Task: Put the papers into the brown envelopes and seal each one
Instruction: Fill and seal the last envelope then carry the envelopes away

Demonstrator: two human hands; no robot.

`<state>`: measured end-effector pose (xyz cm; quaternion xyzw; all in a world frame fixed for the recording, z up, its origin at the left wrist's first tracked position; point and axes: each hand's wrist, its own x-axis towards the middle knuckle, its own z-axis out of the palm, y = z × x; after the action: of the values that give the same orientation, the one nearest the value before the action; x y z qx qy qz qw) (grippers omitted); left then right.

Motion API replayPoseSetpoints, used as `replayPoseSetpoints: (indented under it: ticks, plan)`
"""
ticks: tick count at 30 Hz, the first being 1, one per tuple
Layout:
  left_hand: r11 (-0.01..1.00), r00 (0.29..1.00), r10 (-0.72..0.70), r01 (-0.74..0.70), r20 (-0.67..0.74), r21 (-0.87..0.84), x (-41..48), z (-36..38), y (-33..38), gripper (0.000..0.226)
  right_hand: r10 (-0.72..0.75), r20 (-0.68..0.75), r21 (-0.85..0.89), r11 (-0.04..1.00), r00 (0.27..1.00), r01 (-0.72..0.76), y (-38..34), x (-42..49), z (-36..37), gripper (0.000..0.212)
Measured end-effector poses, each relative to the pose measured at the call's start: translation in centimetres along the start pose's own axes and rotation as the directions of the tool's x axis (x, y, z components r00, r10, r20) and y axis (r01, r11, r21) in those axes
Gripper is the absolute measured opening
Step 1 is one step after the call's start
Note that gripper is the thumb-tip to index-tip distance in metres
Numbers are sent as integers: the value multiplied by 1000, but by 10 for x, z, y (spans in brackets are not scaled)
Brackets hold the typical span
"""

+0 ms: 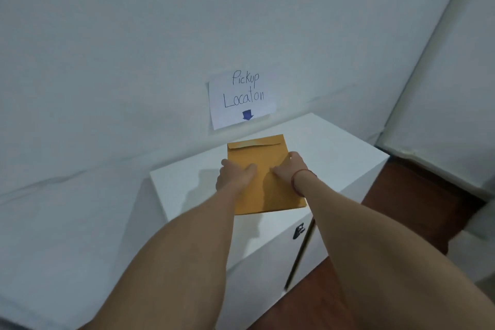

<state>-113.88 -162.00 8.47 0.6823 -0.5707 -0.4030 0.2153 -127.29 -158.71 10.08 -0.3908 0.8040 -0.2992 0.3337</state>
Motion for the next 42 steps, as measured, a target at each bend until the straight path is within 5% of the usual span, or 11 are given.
replayPoseSetpoints:
  ticks: [13, 28, 42]
  plan:
    - [963, 950, -265, 269, -167, 1, 182, 82, 50, 62, 10, 123, -146, 989, 992, 8, -19, 235, 17, 38]
    - [879, 819, -469, 471, -331, -77, 248, 129, 74, 58, -24, 233, -404, 907, 972, 119, -10, 336, 27, 47]
    - [861, 866, -203, 380, -457, 338, 206, 143, 62, 67, -279, 332, -510, 750, 901, 421, 5, 315, 11, 71]
